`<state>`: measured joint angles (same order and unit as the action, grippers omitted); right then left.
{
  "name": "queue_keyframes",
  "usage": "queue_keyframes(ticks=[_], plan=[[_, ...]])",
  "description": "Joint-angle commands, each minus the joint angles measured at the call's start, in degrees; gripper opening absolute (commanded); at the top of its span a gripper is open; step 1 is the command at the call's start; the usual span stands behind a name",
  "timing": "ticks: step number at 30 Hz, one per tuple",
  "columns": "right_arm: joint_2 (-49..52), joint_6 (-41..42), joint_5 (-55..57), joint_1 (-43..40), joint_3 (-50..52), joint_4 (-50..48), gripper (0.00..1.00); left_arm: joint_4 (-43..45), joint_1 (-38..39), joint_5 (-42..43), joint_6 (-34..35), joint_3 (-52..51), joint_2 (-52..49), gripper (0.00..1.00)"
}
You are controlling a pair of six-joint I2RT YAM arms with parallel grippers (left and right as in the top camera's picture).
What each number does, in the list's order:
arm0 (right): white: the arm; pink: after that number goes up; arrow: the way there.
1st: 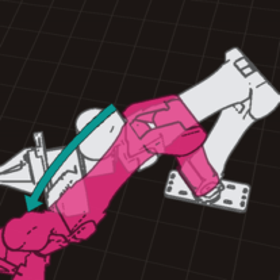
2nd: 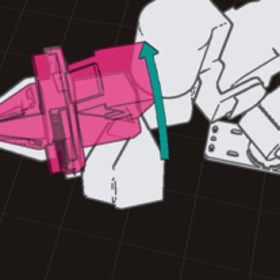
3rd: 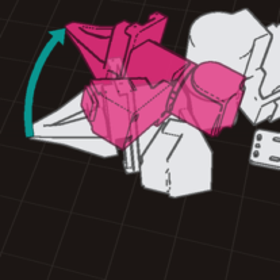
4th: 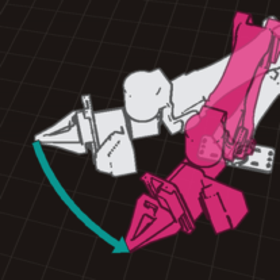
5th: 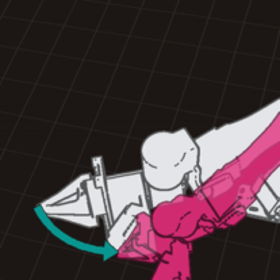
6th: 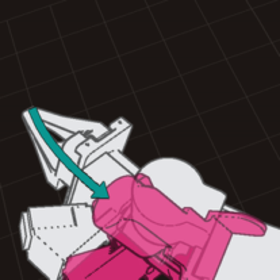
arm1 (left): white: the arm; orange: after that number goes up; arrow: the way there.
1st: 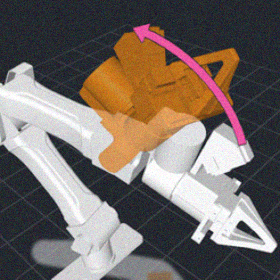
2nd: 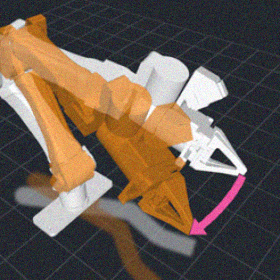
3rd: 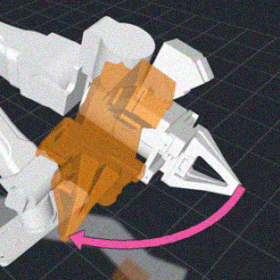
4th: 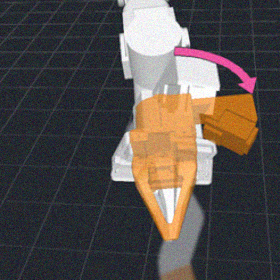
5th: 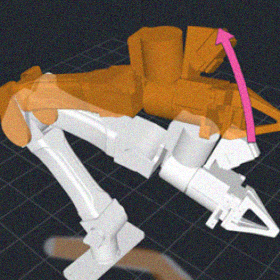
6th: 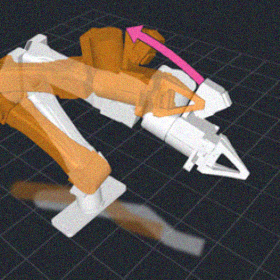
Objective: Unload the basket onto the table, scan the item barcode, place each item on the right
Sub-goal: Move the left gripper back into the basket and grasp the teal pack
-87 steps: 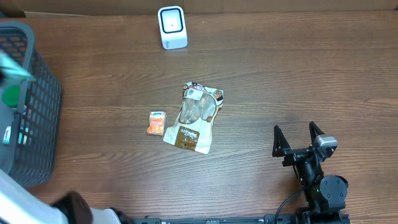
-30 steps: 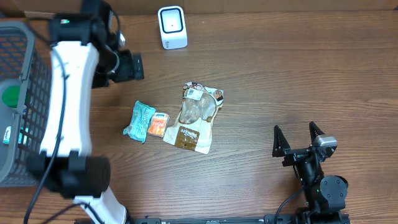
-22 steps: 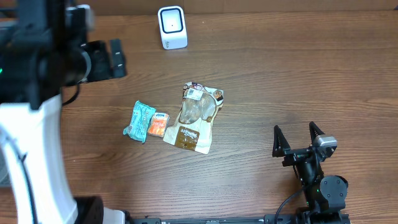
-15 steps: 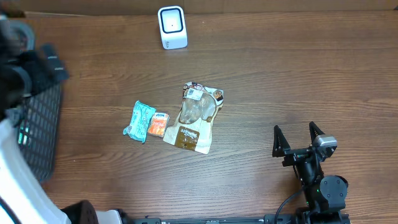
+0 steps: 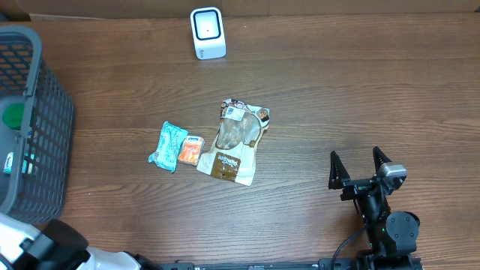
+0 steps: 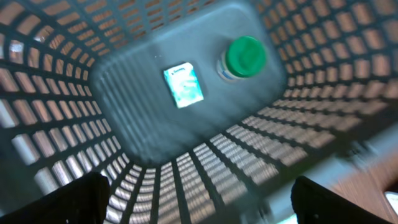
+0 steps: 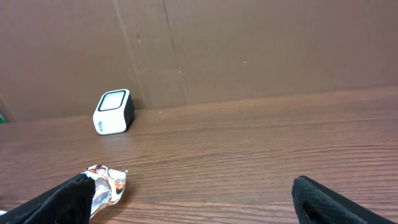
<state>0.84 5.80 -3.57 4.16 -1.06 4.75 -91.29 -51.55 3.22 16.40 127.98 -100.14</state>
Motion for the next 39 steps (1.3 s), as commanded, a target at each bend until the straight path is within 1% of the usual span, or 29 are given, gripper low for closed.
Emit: queue_keyframes(ticks=[1,5,9,12,17,26,33,39], plan=[[-0.68,0.13,0.52,0.33,0.61,-0.2,1.0,2.47,-0.92,0.85,2.45,-5.27,-1.97,0.94],[-0.68,0.13,0.52,0.33,0.61,-0.2,1.0,8.72,-0.94,0.57,2.95,-14.4,-2.51,0.93],[-0.68,0.13,0.52,0.33,0.61,-0.2,1.0,17.77,-0.94,-1.53,4.5,-25.49,-2.51,0.93],[-0.68,0.13,0.52,0.33,0.61,-0.2,1.0,25.24,-0.94,-3.17,4.39,-32.87,-2.56,0.93],[-0.68,0.13,0.52,0.33,0.61,-0.2,1.0,35.04,-0.5,-3.76,3.93,-41.2,-3.69,0.93],[-0.68,0.13,0.52,0.33,0.61,-0.2,1.0,39.8,0.2,-5.22,3.02,-42.42,-10.78,0.93],[-0.68,0.13,0.52,0.33,0.61,-0.2,1.0,41.88,0.2,-5.31,2.78,-42.42,-14.12,0.93],[-0.68,0.13,0.52,0.33,0.61,-0.2,1.0,44.17,0.2,-5.77,1.57,-42.45,-16.46,0.91]])
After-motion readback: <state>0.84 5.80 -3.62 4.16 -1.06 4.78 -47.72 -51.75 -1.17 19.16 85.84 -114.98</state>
